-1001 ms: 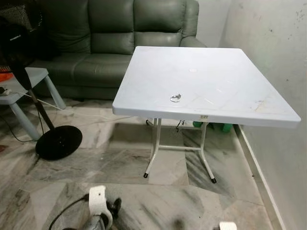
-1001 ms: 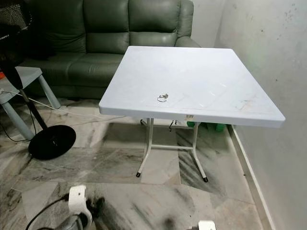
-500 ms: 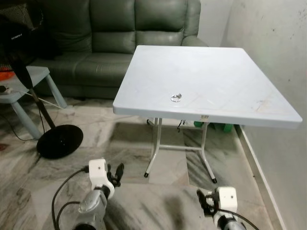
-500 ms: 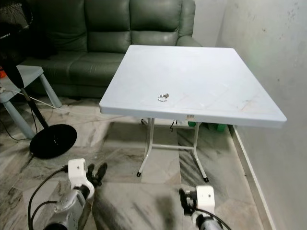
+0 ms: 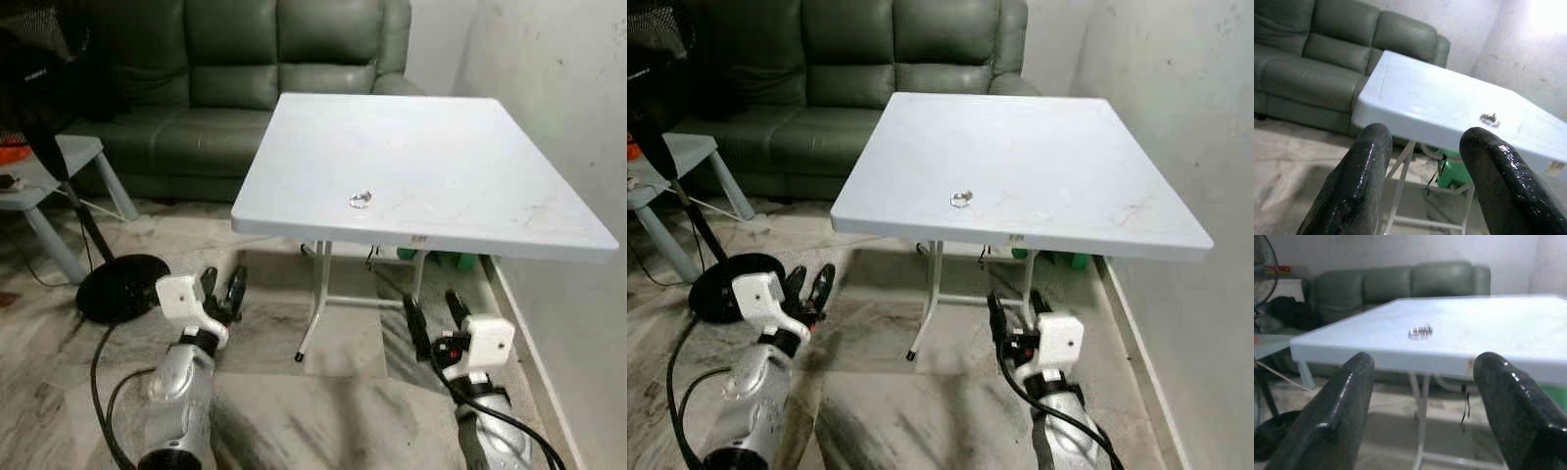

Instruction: Hang keys on a hook

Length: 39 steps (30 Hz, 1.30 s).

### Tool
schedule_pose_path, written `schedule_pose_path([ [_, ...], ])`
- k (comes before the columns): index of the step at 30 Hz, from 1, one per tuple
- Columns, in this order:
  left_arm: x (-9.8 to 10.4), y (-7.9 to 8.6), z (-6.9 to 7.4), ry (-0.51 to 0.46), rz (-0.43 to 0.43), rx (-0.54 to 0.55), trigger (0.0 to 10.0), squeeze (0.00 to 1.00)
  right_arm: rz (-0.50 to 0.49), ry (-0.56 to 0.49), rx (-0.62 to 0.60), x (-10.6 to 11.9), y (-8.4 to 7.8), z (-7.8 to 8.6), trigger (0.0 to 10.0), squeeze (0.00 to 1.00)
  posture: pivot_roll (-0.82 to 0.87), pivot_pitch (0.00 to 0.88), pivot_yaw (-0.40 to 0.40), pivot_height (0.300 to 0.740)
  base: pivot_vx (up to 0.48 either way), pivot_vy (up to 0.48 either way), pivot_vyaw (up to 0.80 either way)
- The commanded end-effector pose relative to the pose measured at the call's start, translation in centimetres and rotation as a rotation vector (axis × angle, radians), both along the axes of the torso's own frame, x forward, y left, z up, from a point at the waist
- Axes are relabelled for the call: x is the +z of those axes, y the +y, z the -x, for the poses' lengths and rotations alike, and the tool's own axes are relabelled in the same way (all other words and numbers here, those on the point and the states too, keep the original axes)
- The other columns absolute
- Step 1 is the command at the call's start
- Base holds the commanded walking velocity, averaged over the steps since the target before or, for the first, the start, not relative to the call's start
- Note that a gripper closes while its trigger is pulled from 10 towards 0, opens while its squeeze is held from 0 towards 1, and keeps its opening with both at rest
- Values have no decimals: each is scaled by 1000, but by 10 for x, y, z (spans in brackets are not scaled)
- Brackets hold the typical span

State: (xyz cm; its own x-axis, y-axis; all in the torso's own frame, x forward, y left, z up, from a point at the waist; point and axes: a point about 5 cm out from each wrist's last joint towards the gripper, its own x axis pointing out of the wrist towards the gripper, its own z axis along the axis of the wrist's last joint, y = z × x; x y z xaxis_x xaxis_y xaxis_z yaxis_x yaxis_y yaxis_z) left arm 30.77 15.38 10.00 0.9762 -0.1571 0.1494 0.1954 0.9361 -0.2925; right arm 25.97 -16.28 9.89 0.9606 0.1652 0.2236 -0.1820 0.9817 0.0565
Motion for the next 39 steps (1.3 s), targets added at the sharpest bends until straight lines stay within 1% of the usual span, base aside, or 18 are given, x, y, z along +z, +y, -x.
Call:
schedule_pose_path([
  [1,2,3,0,17,4,6,10000,0,-1,-3,5,7,0,0,10000,0,17,2,15,740,0,0,0],
  [3,7,4,0,32,1,7,10000,0,-12,12,4,13,-1,-2,10000,0,14,2,16,740,0,0,0],
  [4,8,4,0,36,2,7,10000,0,-9,21,0,14,-1,-2,10000,0,13,2,17,740,0,0,0],
  [5,9,3,-1,52,-2,5,10000,0,17,55,-14,13,-2,-3,10000,0,13,2,17,740,0,0,0],
  [7,10,2,-2,62,-5,7,10000,0,22,83,-25,11,-3,-5,10000,0,14,1,18,740,0,0,0],
  [8,10,1,-3,83,-9,7,10000,0,28,87,-34,13,-4,-5,10000,0,16,0,17,740,0,0,0],
  [10,10,0,-2,92,-10,2,10000,0,60,85,-21,14,-4,-5,10000,0,16,0,16,740,0,0,0],
  [12,10,0,-2,94,-8,-1,10000,0,54,89,-18,14,-3,-5,10000,0,16,0,16,740,0,0,0],
  [14,11,-1,-1,97,-15,-5,10000,0,78,88,-24,15,-3,-6,10000,0,18,0,14,740,0,0,0],
  [17,12,-2,-1,108,-10,-12,10000,0,71,101,-13,17,-2,-7,10000,0,20,0,12,740,0,0,0],
  [27,17,-7,-4,108,-34,-35,10000,0,88,100,4,19,0,-11,10000,0,24,0,9,740,292,0,0],
  [39,18,-10,-5,113,-34,-51,10000,0,91,106,11,18,3,-9,10000,0,20,0,14,740,310,0,0],
])
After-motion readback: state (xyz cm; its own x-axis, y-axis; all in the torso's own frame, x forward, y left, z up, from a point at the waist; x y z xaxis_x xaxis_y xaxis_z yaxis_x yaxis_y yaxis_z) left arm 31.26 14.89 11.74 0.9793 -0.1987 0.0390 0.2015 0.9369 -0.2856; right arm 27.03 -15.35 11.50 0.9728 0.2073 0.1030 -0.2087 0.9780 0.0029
